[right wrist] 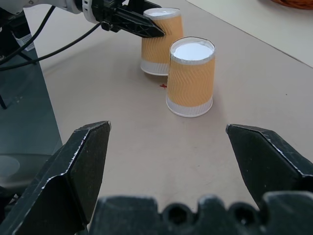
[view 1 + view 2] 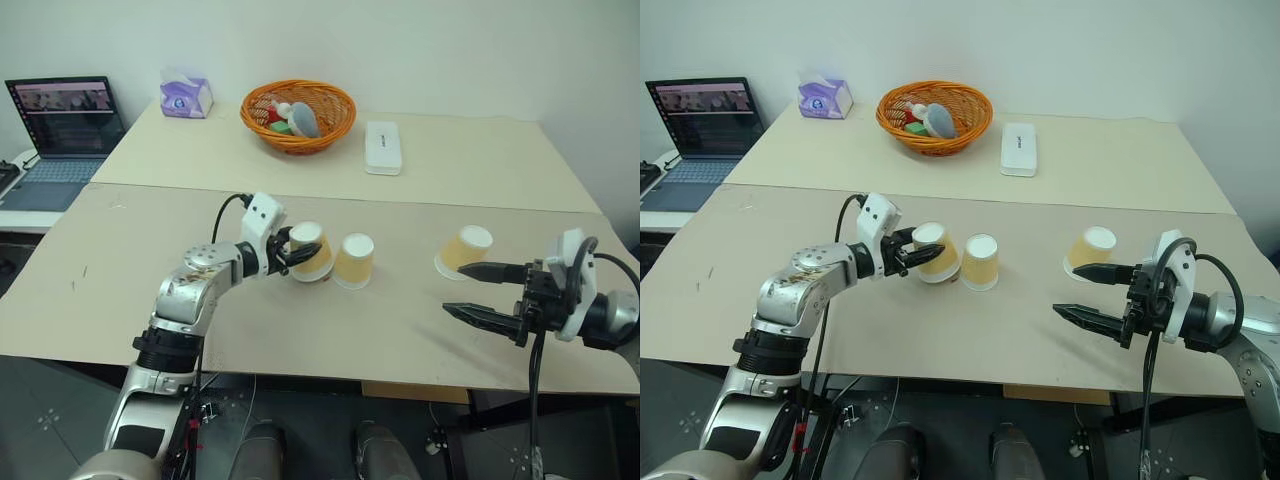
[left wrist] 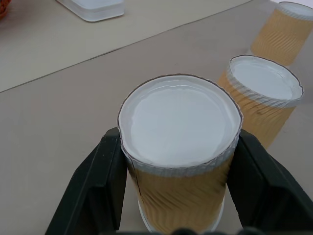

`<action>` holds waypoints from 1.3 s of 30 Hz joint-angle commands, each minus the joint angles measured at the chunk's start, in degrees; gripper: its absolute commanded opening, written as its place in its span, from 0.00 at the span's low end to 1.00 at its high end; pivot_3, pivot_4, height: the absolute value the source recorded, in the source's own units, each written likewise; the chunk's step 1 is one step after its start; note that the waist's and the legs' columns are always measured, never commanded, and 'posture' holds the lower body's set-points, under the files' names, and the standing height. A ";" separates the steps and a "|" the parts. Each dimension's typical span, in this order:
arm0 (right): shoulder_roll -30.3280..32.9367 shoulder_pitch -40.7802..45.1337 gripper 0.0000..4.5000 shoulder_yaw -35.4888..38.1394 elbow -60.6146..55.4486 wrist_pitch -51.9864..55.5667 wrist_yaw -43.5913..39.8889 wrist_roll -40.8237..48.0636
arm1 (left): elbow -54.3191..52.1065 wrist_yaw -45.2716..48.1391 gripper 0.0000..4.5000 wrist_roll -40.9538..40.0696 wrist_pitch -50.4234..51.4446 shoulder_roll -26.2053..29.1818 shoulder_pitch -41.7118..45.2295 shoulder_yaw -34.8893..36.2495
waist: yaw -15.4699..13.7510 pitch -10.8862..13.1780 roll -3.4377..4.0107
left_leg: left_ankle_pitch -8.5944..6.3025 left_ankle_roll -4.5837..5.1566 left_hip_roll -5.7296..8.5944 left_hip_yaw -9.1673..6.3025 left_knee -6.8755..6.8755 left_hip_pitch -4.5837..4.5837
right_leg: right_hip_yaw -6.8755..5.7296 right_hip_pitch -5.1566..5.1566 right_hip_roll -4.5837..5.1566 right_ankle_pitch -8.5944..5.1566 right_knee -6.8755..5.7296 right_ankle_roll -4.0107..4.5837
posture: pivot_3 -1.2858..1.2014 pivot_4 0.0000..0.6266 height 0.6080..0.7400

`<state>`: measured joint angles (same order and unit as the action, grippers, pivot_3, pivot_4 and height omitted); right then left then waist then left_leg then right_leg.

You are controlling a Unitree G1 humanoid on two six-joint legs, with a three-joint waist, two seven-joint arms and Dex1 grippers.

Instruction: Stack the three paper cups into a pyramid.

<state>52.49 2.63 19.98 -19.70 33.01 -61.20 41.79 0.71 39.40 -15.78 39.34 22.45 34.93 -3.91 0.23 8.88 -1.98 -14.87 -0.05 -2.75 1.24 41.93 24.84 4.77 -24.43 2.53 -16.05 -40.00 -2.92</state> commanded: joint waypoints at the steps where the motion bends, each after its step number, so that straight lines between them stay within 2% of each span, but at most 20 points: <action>1: -0.01 0.25 1.00 2.11 -1.02 -0.32 0.05 1.12 | -1.07 -0.18 0.54 0.49 -1.62 0.57 0.38 -0.03 | -0.01 0.00 0.00 | 0.00 0.00 0.00 0.00 0.00 0.00 | 0.00 0.00 0.00 0.00 0.01 0.00 | 0.52 0.24 0.50; 29: 0.05 0.71 1.00 2.28 -0.56 -0.28 0.42 0.83 | -0.81 0.38 0.54 2.70 -5.00 -0.10 -0.64 -3.91 | -0.07 0.00 0.00 | 0.00 0.00 0.00 0.00 0.00 0.00 | 0.00 0.02 0.00 0.00 0.01 0.00 | 0.52 0.24 0.50; 31: -0.02 0.60 1.00 2.38 -0.76 -0.25 0.54 0.94 | -0.57 0.06 0.74 2.53 -5.01 -0.49 -0.51 -3.74 | -0.11 0.00 0.00 | 0.00 0.00 0.00 0.00 0.00 0.00 | 0.00 0.02 0.00 0.00 0.01 0.00 | 0.52 0.24 0.50; 32: -0.03 0.54 1.00 2.43 -0.78 -0.28 0.56 0.96 | -0.55 -0.09 0.79 2.71 -5.21 -0.57 -0.43 -3.84 | -0.14 0.00 0.00 | 0.00 0.00 0.00 0.00 0.00 0.00 | 0.00 0.02 0.01 0.00 0.01 0.00 | 0.52 0.24 0.50; 34: -0.08 0.55 1.00 2.50 -0.79 -0.24 0.60 1.09 | -0.93 -0.25 0.95 2.68 -6.01 -1.00 -0.33 -3.79 | -0.12 0.00 0.00 | 0.00 0.00 0.00 0.00 0.00 0.00 | 0.00 0.02 0.00 0.00 0.01 0.00 | 0.52 0.24 0.50; 35: -0.09 0.58 1.00 2.50 -0.80 -0.22 0.63 1.12 | -1.09 -0.31 0.98 2.55 -6.17 -1.17 -0.33 -3.70 | -0.12 0.00 0.00 | 0.00 0.00 0.00 0.00 0.00 0.00 | 0.00 0.02 0.00 0.00 0.01 0.00 | 0.52 0.24 0.50; 39: 0.04 0.96 1.00 2.29 -0.39 -0.35 0.48 0.87 | -3.05 0.01 0.98 -0.65 -5.15 -2.64 -0.54 -1.36 | -0.06 0.00 0.00 | 0.00 0.00 0.00 0.00 0.00 0.00 | 0.00 0.02 0.00 0.00 0.01 0.00 | 0.52 0.24 0.50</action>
<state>52.41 3.16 20.37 -19.57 33.01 -60.76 41.80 0.71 39.35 -14.68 35.08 20.22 33.92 -7.34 0.17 8.89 -1.98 -14.87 -0.05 -2.75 1.24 41.94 24.84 4.77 -24.42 2.53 -16.05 -40.00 -2.92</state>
